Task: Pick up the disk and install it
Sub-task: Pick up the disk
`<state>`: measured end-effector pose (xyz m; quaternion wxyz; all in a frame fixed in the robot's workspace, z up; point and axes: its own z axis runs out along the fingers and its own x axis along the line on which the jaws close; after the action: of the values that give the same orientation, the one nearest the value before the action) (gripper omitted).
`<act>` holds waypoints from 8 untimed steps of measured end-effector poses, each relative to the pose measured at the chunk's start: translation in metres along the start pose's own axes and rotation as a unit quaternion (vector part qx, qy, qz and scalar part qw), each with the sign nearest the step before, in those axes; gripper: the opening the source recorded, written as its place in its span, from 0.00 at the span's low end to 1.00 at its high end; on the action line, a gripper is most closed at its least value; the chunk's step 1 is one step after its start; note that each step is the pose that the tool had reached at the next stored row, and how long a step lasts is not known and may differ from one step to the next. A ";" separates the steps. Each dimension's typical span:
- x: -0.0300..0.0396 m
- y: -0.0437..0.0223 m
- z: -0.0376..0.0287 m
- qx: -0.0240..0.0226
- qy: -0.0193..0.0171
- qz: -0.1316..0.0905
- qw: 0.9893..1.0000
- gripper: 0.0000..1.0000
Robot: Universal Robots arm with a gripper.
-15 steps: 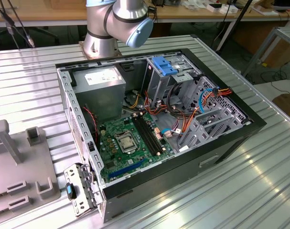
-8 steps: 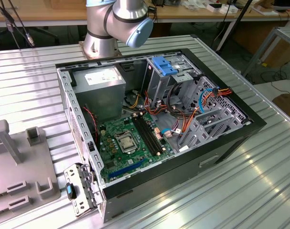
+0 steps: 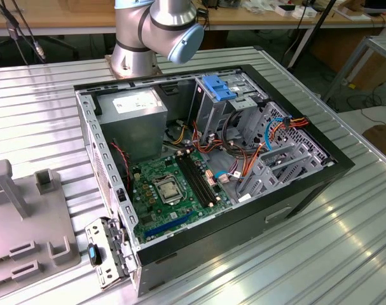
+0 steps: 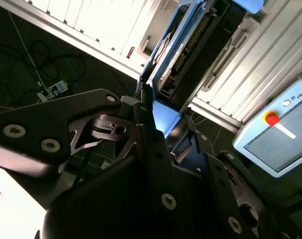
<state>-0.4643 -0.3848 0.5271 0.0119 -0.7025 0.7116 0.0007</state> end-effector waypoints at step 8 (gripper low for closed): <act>-0.0004 -0.0003 -0.0194 0.000 0.000 0.000 1.000 0.37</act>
<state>-0.4642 -0.3848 0.5465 0.0118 -0.7025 0.7116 0.0008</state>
